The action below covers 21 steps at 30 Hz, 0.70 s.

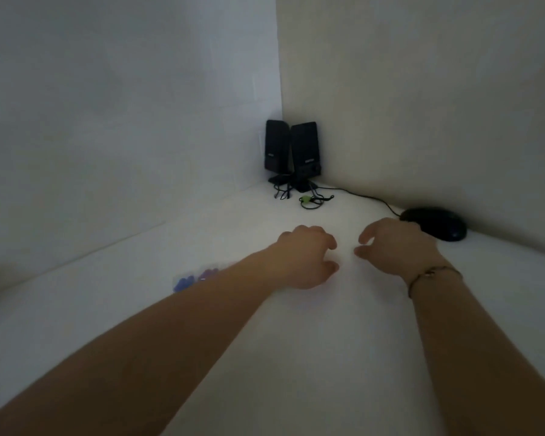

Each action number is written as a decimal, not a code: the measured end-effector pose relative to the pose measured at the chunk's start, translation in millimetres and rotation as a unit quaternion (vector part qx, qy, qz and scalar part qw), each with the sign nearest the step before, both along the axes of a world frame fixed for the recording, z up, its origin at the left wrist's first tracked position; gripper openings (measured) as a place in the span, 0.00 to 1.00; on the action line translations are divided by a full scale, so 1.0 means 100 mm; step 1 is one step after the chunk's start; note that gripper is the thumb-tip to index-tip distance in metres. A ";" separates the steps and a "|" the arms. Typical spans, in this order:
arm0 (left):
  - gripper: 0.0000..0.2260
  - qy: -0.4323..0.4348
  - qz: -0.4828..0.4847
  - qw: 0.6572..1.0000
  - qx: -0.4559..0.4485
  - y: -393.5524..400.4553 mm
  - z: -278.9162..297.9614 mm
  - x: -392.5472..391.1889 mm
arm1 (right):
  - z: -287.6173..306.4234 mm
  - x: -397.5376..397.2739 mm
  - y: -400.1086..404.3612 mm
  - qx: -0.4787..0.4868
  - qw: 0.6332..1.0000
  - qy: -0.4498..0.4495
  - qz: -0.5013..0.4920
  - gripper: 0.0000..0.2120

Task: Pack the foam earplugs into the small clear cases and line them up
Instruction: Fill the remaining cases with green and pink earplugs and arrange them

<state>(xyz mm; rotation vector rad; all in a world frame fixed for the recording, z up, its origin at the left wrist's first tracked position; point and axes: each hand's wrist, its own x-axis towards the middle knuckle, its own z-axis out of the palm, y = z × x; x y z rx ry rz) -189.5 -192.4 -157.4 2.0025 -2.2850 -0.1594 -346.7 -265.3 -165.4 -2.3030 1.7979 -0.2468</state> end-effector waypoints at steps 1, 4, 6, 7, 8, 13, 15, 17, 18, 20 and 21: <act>0.21 -0.001 0.005 1.000 0.006 -0.04 -0.02 -0.03 | 0.01 0.02 0.01 -0.001 1.000 0.019 -0.001 0.17; 0.18 -0.006 0.007 1.000 0.000 -0.08 -0.05 -0.09 | 0.08 0.06 0.08 -0.017 0.998 0.056 0.010 0.17; 0.16 0.003 0.008 1.000 -0.019 -0.07 -0.05 -0.06 | 0.12 0.08 0.12 -0.037 0.998 0.049 0.018 0.14; 0.16 0.010 0.012 0.999 -0.032 -0.06 -0.03 -0.04 | 0.14 0.08 0.13 -0.052 0.998 0.021 0.020 0.11; 0.15 0.022 0.021 0.999 -0.044 -0.04 0.00 -0.01 | 0.17 0.07 0.13 -0.063 0.997 -0.037 0.023 0.10; 0.12 0.507 0.150 0.847 0.048 0.33 0.44 0.14 | 0.40 0.23 0.41 -0.018 0.878 -0.461 0.127 0.06; 0.14 0.680 0.135 0.709 0.125 0.59 0.60 0.30 | 0.47 0.36 0.62 0.020 0.827 -0.529 0.190 0.03; 0.13 0.734 0.096 0.656 0.149 0.89 0.66 0.45 | 0.44 0.48 0.81 0.005 0.814 -0.524 0.250 0.03; 0.14 0.742 0.085 0.648 0.148 1.04 0.65 0.52 | 0.41 0.54 0.90 -0.036 0.822 -0.499 0.273 0.04; 0.16 0.751 0.081 0.641 0.140 1.31 0.58 0.68 | 0.34 0.66 1.11 -0.137 0.832 -0.425 0.328 0.04; 0.16 0.753 0.082 0.638 0.137 1.44 0.54 0.75 | 0.31 0.71 1.21 -0.163 0.824 -0.397 0.370 0.05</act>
